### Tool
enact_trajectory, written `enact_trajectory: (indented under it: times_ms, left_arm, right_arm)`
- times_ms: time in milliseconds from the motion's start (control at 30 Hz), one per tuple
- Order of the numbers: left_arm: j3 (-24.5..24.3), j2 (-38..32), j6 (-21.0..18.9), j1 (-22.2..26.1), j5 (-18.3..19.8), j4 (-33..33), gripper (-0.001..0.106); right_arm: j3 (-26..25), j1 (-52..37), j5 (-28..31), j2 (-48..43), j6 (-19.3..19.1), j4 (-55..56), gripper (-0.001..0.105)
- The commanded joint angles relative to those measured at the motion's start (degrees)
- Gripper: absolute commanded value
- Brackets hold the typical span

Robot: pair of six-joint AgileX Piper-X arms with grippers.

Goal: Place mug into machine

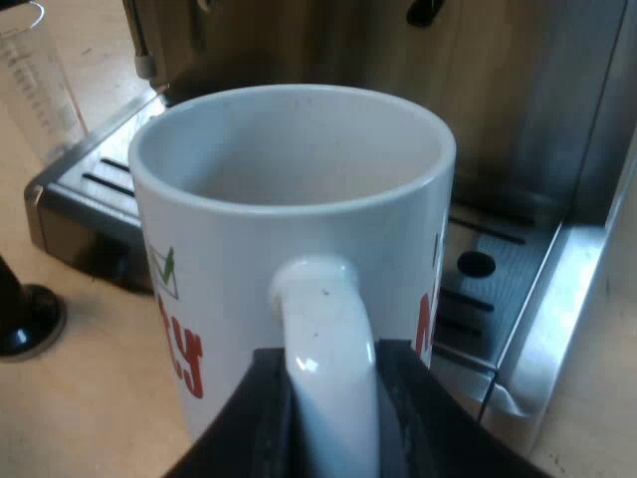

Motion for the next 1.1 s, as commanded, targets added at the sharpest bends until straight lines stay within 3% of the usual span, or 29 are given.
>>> enact_trajectory:
  times_ms: [33, 200, 300, 500, 700, 1100]
  left_arm:
    - [0.7, 0.1, 0.0, 2.1, 1.8, -1.6, 0.085]
    - [3.3, 0.2, 4.0, 8.4, 12.2, -8.2, 0.085]
    - [5.6, 0.2, 4.5, 11.0, 16.3, -10.1, 0.085]
    - [9.9, 0.2, 4.6, 12.2, 17.1, -12.7, 0.085]
    - [12.0, 0.2, 4.6, 12.2, 17.9, -15.9, 0.085]
    - [13.4, 0.2, 4.5, 12.2, 20.6, -16.0, 0.085]
  right_arm:
    - [-1.3, 0.1, -1.3, 0.7, -0.1, -5.2, 0.000]
    - [-1.3, 1.3, -2.8, 4.5, -0.8, -8.9, 0.000]
    - [-1.3, 3.3, -2.1, 7.0, -1.2, -11.5, 0.000]
    - [-1.3, 7.2, 3.1, 12.4, -1.9, -17.5, 0.000]
    - [-1.3, 7.8, 3.9, 17.4, -1.9, -25.1, 0.000]
    - [-1.3, 7.8, 4.0, 28.0, -1.9, -40.8, 0.000]
